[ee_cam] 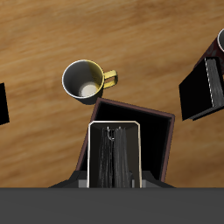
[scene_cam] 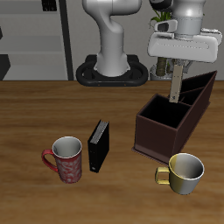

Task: Place the yellow book into the left desk caddy's right compartment

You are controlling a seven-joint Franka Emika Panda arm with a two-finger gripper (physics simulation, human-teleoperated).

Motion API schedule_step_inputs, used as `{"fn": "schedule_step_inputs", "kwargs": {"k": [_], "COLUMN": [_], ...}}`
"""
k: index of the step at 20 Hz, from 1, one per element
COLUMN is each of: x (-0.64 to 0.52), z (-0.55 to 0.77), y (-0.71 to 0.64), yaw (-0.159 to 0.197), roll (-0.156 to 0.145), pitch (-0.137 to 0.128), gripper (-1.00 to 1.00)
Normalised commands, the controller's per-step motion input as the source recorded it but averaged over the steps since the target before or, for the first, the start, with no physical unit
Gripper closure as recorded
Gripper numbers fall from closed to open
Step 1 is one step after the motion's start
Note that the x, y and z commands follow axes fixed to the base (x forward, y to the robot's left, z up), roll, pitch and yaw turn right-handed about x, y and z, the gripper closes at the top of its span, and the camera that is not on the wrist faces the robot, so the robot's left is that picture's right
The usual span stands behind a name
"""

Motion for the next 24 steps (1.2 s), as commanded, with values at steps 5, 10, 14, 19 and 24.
{"fn": "schedule_step_inputs", "kwargs": {"k": [5,10,14,19,24], "x": [0.14,0.09,0.01,0.08,0.05], "z": [-0.14,-0.05,-0.13,-0.39,-0.44], "y": [-0.01,-0.09,-0.04,0.02,-0.04], "yaw": [0.005,0.004,-0.009,0.002,0.006], "roll": [-0.014,-0.021,0.0,-0.003,0.001], "pitch": [-0.002,-0.001,0.018,0.056,0.062], "gripper": [1.0,1.0,1.0,1.0,1.0]}}
